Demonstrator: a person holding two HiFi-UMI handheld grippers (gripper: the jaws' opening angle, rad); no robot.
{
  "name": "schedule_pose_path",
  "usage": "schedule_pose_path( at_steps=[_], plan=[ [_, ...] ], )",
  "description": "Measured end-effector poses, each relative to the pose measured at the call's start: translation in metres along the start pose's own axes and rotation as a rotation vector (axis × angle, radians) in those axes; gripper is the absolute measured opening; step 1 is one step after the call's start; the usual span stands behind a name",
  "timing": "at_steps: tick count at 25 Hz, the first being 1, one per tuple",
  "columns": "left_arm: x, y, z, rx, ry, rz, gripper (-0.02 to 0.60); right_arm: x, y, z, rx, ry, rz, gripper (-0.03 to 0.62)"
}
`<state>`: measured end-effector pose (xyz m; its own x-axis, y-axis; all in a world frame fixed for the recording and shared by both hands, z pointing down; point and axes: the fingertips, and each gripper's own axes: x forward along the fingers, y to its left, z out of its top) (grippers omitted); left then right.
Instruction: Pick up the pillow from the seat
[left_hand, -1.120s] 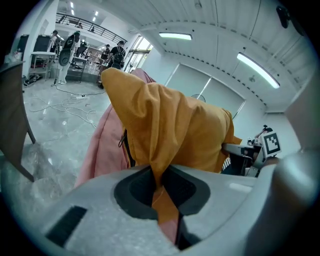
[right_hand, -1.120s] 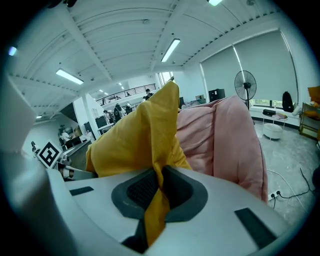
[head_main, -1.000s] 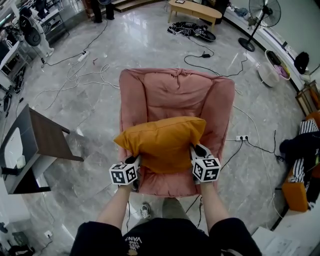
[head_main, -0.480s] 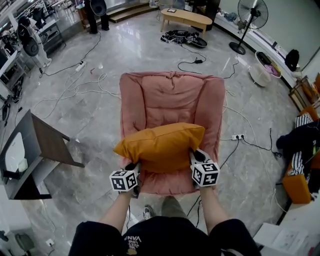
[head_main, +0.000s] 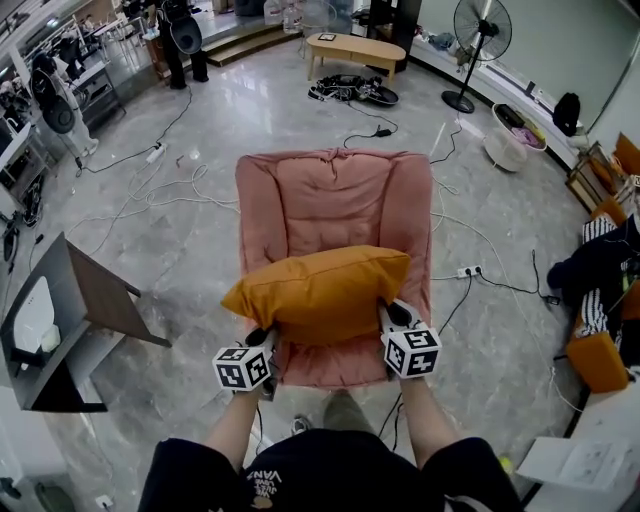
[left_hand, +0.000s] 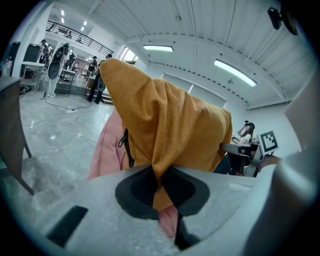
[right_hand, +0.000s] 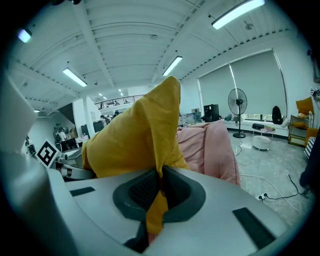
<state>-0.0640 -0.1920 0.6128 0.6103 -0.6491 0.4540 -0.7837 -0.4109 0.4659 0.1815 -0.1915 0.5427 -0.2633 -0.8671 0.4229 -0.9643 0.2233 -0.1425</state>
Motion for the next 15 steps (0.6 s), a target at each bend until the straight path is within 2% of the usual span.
schedule_pose_path(
  at_steps=[15],
  plan=[
    [-0.061,-0.043,0.042,0.133,-0.138,-0.078,0.031,-0.081,0.029,0.028,0.018,-0.149,-0.034,0.011]
  ],
)
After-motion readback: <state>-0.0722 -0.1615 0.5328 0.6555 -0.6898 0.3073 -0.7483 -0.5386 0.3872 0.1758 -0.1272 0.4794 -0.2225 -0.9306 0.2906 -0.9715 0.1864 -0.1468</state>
